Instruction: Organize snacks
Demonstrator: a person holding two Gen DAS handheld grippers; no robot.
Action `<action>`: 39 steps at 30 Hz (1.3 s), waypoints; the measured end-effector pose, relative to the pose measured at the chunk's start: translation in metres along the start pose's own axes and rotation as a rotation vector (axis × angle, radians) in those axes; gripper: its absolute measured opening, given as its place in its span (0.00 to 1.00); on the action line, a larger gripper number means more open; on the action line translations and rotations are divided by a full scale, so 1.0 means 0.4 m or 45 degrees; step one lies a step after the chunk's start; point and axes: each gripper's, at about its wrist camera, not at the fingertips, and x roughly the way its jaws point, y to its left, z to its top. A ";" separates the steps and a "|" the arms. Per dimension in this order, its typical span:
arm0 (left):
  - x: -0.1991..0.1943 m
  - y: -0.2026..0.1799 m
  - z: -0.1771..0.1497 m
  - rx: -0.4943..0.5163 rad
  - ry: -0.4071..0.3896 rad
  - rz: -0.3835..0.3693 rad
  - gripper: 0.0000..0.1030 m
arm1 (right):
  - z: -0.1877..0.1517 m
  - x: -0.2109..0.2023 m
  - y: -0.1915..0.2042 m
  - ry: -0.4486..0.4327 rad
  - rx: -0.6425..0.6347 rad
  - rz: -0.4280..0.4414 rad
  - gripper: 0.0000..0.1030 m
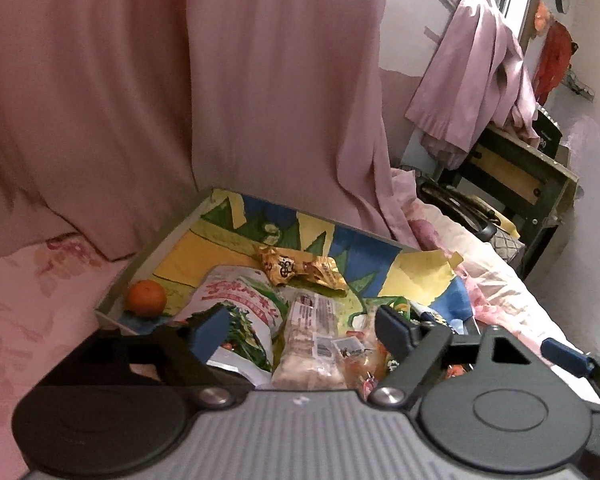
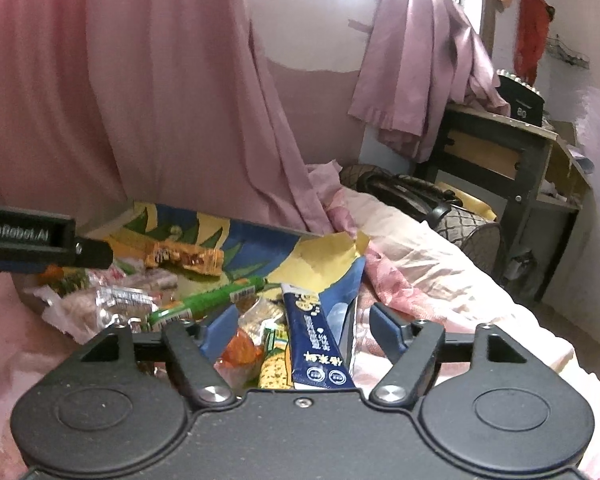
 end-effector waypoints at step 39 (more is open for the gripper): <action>-0.241 -0.024 -0.061 0.123 -0.113 0.257 1.00 | -0.006 -0.178 -0.057 -0.047 0.218 0.097 0.99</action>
